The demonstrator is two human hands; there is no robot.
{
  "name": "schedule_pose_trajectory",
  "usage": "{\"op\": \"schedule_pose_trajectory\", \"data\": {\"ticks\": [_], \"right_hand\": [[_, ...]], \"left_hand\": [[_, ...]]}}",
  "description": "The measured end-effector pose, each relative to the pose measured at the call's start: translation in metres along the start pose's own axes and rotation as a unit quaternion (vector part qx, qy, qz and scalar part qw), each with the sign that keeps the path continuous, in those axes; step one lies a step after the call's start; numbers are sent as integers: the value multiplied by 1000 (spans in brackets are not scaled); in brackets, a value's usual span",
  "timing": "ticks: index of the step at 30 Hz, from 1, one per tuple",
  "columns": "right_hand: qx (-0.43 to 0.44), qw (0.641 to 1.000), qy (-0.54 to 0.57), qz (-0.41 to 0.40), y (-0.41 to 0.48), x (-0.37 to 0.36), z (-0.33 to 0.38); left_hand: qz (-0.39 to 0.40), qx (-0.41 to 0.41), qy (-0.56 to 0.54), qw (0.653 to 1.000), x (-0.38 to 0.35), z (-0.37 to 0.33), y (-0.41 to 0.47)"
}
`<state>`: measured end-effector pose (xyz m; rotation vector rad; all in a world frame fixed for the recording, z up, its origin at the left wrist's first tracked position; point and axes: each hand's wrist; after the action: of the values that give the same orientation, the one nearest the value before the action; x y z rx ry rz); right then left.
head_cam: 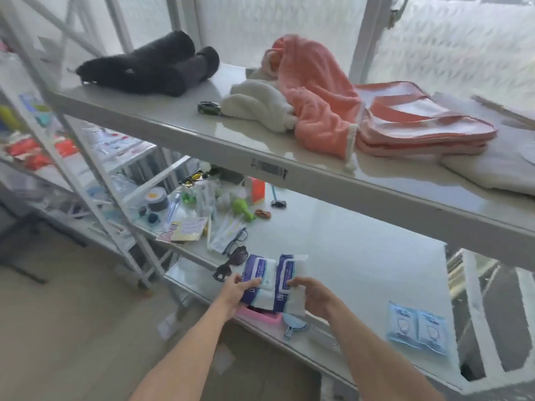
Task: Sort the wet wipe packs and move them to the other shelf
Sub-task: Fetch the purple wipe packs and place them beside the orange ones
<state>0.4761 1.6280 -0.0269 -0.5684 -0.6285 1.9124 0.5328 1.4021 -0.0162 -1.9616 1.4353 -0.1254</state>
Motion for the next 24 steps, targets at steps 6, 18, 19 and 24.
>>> {"op": "schedule_pose_trajectory", "data": {"ticks": [6,18,19,24], "right_hand": [[0,979,-113,167,30,-163,63],[-72,871,-303,380,65,-483,4],[-77,864,-311,389,70,-504,-6],[-79,849,-339,397,89,-593,-29]], "left_hand": [[-148,-79,-109,980,139,-52,-56],[-307,-101,-293,900,403,6,-178],[-324,-98,-305,890,419,13,-184],[-344,-104,-350,865,489,16,-194]]}}
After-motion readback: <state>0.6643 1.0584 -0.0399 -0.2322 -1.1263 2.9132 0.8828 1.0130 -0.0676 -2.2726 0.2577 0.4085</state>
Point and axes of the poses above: each hand's wrist, its own y-axis towards the middle knuckle, its own x-axis out of the back of the hand, z = x × y, and after that the axes turned 12 degrees about -y, right-handed
